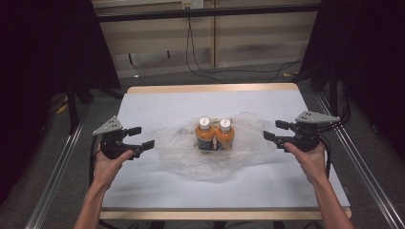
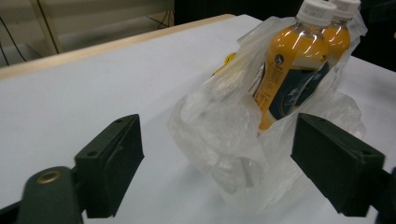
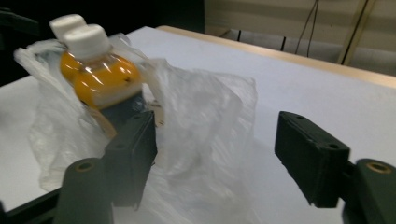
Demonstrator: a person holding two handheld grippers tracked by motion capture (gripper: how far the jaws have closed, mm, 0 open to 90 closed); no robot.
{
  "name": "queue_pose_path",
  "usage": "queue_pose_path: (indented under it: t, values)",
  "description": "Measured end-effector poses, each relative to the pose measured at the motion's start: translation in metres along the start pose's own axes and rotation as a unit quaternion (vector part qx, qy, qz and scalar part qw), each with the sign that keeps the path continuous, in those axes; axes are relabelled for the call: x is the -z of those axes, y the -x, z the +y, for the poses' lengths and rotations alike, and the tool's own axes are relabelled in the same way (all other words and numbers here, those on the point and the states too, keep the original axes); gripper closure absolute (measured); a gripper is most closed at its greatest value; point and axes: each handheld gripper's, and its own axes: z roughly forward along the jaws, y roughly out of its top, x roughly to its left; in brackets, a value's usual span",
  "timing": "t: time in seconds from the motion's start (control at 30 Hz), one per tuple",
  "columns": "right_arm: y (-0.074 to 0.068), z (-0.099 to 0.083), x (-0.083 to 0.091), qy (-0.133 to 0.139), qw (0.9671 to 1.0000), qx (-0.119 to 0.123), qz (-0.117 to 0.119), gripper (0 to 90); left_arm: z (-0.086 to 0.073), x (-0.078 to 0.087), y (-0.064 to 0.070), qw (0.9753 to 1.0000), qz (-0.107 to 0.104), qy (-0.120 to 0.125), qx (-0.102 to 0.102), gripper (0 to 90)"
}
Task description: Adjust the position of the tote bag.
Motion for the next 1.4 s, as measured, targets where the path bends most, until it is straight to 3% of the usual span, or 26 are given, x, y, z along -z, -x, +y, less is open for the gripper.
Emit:
queue_pose_path:
  t: [0.13,0.27,0.43,0.57,0.7,0.83,0.9,1.03,1.1,1.27,1.33,1.4]
  values:
    - [-0.007,0.011,0.008,0.014,0.9997,0.013,0.014,40.3,0.010,0.001,0.011,0.9997,-0.007,0.006,-0.023,23.0]
    - [-0.017,0.019,0.010,0.014,0.9988,0.025,0.039,52.9,0.018,-0.011,0.022,0.9986,-0.026,-0.007,-0.045,25.5]
    - [-0.032,0.025,0.000,-0.021,0.9964,0.054,0.063,65.1,0.027,-0.030,0.033,0.9970,-0.041,-0.019,-0.062,31.1]
    - [-0.039,0.025,-0.021,-0.059,0.9920,0.071,0.086,71.3,0.034,-0.049,0.044,0.9940,-0.061,-0.042,-0.081,31.8]
    - [-0.039,0.025,-0.038,-0.086,0.9891,0.076,0.093,76.7,0.037,-0.066,0.045,0.9907,-0.063,-0.071,-0.097,44.6]
    - [-0.037,0.027,-0.055,-0.118,0.9847,0.085,0.096,80.2,0.038,-0.087,0.043,0.9872,-0.074,-0.102,-0.098,71.5]
    - [-0.036,0.028,-0.064,-0.135,0.9822,0.088,0.096,82.9,0.039,-0.100,0.042,0.9829,-0.078,-0.125,-0.110,80.8]
    - [-0.036,0.030,-0.082,-0.162,0.9772,0.097,0.096,88.5,0.039,-0.116,0.041,0.9733,-0.087,-0.172,-0.124,86.9]
    - [-0.035,0.032,-0.089,-0.170,0.9758,0.097,0.098,90.0,0.040,-0.122,0.042,0.9692,-0.097,-0.184,-0.132,88.8]
    - [-0.033,0.035,-0.111,-0.201,0.9687,0.106,0.101,90.0,0.040,-0.134,0.045,0.9631,-0.107,-0.204,-0.140,90.0]
    - [-0.030,0.035,-0.117,-0.208,0.9673,0.101,0.105,90.0,0.038,-0.139,0.045,0.9595,-0.107,-0.218,-0.143,89.9]
    - [-0.029,0.032,-0.126,-0.216,0.9652,0.104,0.104,90.0,0.035,-0.146,0.044,0.9582,-0.108,-0.225,-0.140,89.6]
